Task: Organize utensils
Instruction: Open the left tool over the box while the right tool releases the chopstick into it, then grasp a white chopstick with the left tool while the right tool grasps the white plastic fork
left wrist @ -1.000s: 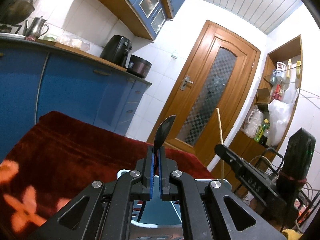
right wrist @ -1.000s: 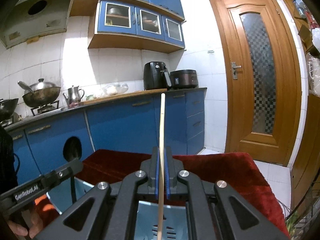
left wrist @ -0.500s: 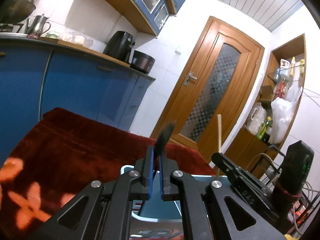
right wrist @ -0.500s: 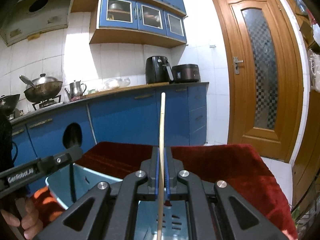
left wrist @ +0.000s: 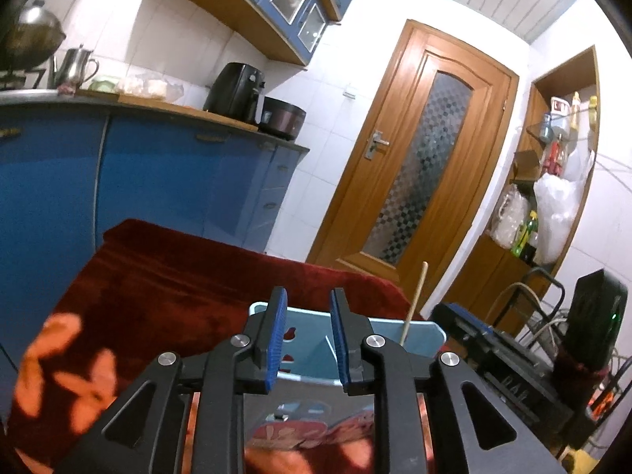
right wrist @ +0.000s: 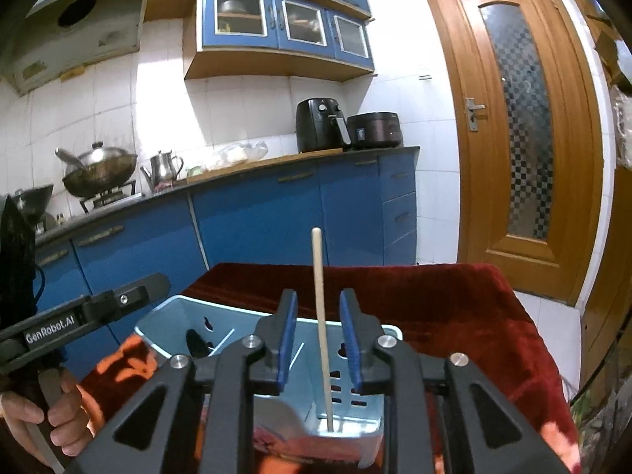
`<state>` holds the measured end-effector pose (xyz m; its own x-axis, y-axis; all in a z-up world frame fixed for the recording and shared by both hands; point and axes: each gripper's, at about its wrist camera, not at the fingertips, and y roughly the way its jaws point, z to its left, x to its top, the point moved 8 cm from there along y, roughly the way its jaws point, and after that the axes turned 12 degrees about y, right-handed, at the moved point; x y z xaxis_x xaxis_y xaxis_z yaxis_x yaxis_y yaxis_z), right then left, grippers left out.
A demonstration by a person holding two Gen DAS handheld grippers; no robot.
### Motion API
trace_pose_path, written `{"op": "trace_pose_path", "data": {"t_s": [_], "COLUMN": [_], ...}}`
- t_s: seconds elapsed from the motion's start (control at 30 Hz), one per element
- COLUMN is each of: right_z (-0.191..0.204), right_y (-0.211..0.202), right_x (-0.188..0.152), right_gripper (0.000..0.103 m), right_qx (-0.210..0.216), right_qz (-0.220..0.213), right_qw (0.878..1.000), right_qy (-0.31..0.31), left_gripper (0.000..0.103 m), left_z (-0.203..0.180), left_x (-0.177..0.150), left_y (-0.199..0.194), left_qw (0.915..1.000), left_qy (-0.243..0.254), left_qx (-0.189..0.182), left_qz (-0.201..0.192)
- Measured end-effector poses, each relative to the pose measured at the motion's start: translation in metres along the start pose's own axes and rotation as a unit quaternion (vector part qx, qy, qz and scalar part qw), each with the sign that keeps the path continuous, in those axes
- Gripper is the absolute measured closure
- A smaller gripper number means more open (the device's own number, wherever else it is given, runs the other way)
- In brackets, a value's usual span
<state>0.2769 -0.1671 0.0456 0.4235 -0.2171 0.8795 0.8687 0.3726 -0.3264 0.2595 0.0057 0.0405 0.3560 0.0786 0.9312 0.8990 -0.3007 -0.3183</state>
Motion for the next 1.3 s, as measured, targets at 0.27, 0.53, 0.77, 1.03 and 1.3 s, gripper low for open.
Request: {"op": "trace_pose_path", "data": {"t_s": [0.27,0.53,0.77,1.03,1.3], "right_z": [0.003,0.010,0.009,0.001,-0.012], "right_y": [-0.043,-0.076,-0.098,-0.106,-0.101], "right_x": [0.003,-0.010,-0.033,-0.061,-0.101], "right_gripper": [0.077,0.077,0.077,0.077,0.077], "right_qx": [-0.002,-0.002,-0.028,-0.053,-0.081], "right_qz": [0.004,0.039,0.079,0.143,0.235], "right_qw": [1.000,0.999,0.996,0.987,0.968], "right_qy": [0.013,0.026,0.037,0.042,0.036], "left_gripper": [0.080,0.080,0.080,0.080,0.080], "left_z": [-0.001,-0.004,0.003,0.007,0.005], "left_x": [-0.007,-0.018,-0.033,-0.063,-0.099], "left_y": [-0.026,-0.056,-0.078,-0.084,-0.080], "left_qw": [0.9993,0.9969,0.9926,0.9804,0.9623], "left_qy": [0.013,0.033,0.045,0.056,0.068], "left_qx": [0.011,0.025,0.040,0.041,0.033], "left_qz": [0.032,0.067,0.105,0.184,0.261]}}
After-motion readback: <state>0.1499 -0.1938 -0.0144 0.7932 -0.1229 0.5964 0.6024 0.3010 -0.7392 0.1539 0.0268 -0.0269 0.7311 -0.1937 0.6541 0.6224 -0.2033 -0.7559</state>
